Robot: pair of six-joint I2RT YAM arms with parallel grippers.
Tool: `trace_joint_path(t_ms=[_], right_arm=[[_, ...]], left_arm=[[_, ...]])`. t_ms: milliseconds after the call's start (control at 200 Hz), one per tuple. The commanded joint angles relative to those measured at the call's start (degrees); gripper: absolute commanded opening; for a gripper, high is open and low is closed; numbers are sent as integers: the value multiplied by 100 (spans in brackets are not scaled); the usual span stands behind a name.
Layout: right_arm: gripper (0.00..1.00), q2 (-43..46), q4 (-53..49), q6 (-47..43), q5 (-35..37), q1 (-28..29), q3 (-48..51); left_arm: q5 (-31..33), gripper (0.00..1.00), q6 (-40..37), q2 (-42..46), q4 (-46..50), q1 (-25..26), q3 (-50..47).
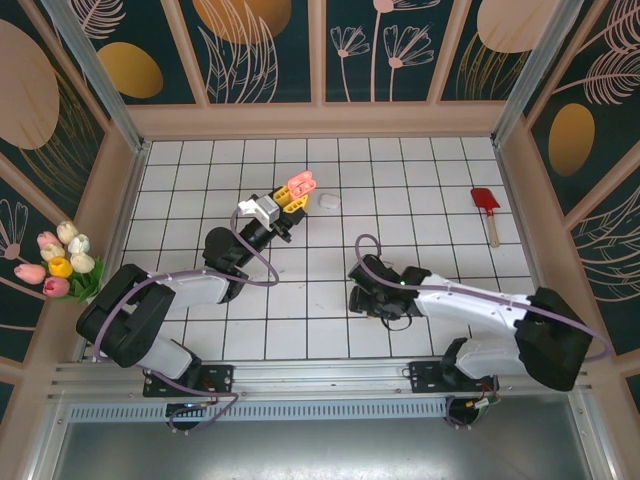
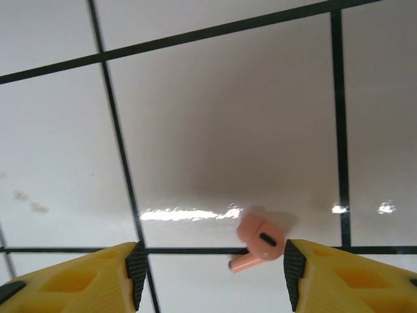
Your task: Insert wireless bluetooth earbuds into charging case
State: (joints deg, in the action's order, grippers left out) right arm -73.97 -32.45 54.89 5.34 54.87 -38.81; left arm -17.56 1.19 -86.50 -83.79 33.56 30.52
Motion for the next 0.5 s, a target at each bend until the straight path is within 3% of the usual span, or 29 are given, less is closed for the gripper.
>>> trace_joint_path(t_ms=[0, 200, 495], right_arm=[[60, -436, -607, 193, 420, 74, -340], [59, -1018, -880, 701, 714, 146, -714], [58, -1144, -781, 1532, 578, 277, -703]], left_arm=[[25, 0, 107, -25, -370, 42, -62], [67, 0, 83, -34, -452, 37, -99], [78, 0, 107, -157, -684, 37, -131]])
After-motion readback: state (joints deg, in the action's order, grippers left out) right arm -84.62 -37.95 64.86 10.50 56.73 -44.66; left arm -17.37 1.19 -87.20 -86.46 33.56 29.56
